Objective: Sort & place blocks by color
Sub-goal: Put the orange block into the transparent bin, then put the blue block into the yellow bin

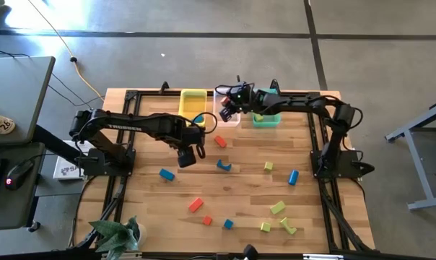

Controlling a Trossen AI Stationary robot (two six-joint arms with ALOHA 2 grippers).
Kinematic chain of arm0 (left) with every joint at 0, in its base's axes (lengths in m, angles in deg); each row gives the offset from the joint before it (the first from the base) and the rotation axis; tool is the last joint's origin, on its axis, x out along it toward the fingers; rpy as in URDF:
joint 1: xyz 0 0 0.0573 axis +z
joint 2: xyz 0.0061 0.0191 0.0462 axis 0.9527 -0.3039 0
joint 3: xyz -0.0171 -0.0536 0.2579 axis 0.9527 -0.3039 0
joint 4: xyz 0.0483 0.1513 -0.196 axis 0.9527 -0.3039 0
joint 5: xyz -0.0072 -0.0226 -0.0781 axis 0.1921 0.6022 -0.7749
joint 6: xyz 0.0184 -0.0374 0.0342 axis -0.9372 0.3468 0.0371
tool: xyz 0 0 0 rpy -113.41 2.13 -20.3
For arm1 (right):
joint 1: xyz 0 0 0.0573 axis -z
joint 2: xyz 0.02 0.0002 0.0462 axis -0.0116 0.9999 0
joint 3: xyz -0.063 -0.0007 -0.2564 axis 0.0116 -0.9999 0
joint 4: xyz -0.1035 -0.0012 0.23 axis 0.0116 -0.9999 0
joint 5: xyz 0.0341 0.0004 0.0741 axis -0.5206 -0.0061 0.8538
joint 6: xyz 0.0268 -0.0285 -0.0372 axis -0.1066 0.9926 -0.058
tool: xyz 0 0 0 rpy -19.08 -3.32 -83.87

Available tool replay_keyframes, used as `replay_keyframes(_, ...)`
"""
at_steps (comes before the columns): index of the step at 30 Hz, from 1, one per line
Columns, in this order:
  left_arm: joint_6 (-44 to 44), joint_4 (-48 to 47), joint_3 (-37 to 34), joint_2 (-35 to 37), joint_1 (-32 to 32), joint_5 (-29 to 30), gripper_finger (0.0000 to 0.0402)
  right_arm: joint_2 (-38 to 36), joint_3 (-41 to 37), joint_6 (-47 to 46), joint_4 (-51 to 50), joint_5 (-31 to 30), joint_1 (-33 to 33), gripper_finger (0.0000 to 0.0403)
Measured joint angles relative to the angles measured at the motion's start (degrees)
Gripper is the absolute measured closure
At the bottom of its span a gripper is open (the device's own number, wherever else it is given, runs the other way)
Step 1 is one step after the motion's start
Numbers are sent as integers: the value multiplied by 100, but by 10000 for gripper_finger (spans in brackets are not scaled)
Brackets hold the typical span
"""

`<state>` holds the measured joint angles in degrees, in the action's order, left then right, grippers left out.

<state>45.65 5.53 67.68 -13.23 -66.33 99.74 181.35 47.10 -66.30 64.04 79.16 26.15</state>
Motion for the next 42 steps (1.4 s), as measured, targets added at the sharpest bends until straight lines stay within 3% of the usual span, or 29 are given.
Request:
replay_keyframes(8, -87, 3, 1, 0, -4, -59, 220, 232, 0, -528, -134, 83, -14, 367)
replay_keyframes(26, -695, -39, -2, -2, -106, -438, 220, 238, 0, -960, -245, 33, -14, 297)
replay_keyframes(34, -913, -39, -378, -4, -404, -438, 220, 238, 2, -1110, -292, 51, -14, 291)
replay_keyframes(42, -1265, -32, -853, -4, -627, -438, 220, 238, 819, -840, -1568, 102, -183, 290)
